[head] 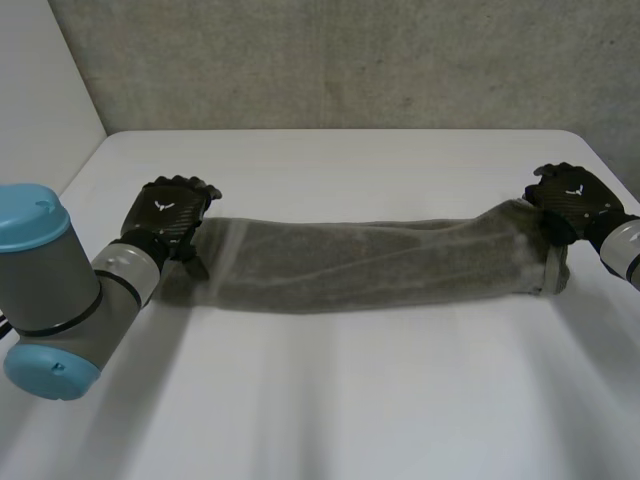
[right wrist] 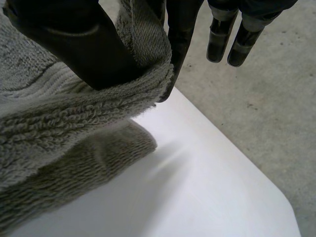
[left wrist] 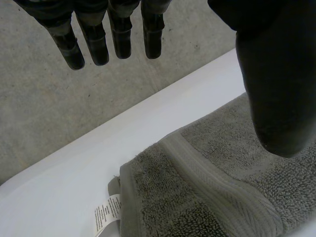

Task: Fold the towel.

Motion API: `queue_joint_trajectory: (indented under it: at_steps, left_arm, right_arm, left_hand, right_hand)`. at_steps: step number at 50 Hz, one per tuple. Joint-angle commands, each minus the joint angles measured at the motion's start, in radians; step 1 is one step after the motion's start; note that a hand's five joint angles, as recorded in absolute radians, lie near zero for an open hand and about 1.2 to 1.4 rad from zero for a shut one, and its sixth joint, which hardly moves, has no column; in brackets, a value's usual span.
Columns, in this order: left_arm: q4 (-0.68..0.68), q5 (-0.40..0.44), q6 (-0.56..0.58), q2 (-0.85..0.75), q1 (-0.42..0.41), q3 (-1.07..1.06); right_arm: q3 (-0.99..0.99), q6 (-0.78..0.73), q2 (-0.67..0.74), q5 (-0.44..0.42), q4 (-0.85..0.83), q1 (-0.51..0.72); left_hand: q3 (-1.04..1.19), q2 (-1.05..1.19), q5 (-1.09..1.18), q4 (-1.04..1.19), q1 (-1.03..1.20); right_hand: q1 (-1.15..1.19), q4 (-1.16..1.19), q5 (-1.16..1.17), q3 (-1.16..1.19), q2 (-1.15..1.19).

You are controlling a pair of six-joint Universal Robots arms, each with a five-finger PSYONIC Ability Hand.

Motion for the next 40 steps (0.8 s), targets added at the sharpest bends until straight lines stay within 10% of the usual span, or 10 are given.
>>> queue_joint_trajectory:
  at_steps: [1,18,24,34,38,40]
  left_arm:
    - [0.002,-0.004,0.000,-0.002,0.000,-0.002]
    - [0.019,-0.002,0.000,-0.002,0.002,-0.007]
    - [0.019,-0.002,0.000,-0.002,0.002,-0.007]
    - [0.019,0.000,0.000,-0.002,0.000,-0.007]
    - [0.019,0.000,0.000,-0.002,-0.001,-0.008]
    - [0.019,0.000,0.000,-0.002,-0.001,-0.010]
  right_arm:
    - [-0.048,0.019,0.027,0.013,-0.022,-0.005]
    - [-0.062,0.177,0.030,0.025,-0.158,-0.014]
    - [-0.109,0.202,0.119,0.050,-0.169,-0.010]
    - [-0.217,0.139,0.245,0.134,-0.105,-0.024]
    - [-0.255,0.090,0.262,0.151,-0.017,-0.024]
    - [-0.256,0.076,0.248,0.165,0.001,-0.024]
  left_hand:
    - [-0.044,-0.054,-0.043,-0.052,-0.083]
    - [-0.044,-0.051,-0.040,-0.052,-0.080]
    - [-0.044,-0.054,-0.043,-0.052,-0.083]
    - [-0.044,-0.054,-0.043,-0.052,-0.083]
    - [-0.044,-0.051,-0.040,-0.052,-0.080]
    - [-0.044,-0.051,-0.040,-0.052,-0.080]
  right_hand:
    - [0.099,-0.006,0.081,-0.006,0.112]
    - [0.082,-0.006,0.064,-0.006,0.095]
    - [-0.375,-0.006,-0.393,-0.006,-0.362]
    - [-0.399,-0.006,-0.417,-0.006,-0.386]
    - [-1.123,-0.006,-1.141,-0.006,-1.110]
    - [-1.123,-0.006,-1.141,-0.006,-1.110]
